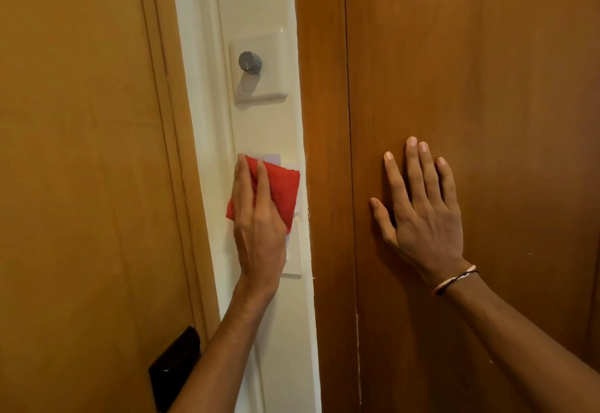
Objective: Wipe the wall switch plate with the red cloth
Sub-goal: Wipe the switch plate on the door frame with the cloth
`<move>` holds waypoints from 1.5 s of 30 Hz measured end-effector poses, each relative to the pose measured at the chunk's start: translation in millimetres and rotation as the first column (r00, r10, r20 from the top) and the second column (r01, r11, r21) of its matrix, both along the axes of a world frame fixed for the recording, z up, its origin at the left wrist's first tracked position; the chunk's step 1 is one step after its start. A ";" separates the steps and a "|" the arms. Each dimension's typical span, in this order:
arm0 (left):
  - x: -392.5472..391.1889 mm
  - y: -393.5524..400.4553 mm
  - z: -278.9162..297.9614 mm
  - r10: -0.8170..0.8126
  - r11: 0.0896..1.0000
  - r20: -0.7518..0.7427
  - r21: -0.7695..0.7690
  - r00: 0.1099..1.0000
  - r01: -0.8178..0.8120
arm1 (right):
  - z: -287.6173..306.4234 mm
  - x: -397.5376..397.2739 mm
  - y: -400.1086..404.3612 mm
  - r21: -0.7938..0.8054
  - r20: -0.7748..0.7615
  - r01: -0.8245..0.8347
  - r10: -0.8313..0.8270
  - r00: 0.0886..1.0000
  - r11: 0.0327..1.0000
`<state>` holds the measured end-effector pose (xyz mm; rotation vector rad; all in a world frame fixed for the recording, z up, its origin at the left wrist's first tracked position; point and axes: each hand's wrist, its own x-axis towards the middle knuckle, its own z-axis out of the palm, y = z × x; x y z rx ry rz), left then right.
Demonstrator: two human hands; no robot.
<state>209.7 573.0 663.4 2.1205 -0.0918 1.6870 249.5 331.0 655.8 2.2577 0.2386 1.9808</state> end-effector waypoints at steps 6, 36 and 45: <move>22.3 -5.4 -7.6 0.149 0.985 -0.022 0.087 0.989 -0.147 | 1.2 2.6 0.7 -0.003 0.001 0.010 -0.010 1.000 1.000; 32.7 -15.7 -17.0 0.275 0.947 -0.020 0.180 0.961 -0.267 | 0.6 0.4 1.2 0.000 0.011 0.011 -0.011 1.000 1.000; 36.6 -7.5 -16.5 0.292 0.926 0.018 0.246 0.956 -0.288 | -0.8 1.2 1.1 0.008 0.005 0.007 -0.007 1.000 1.000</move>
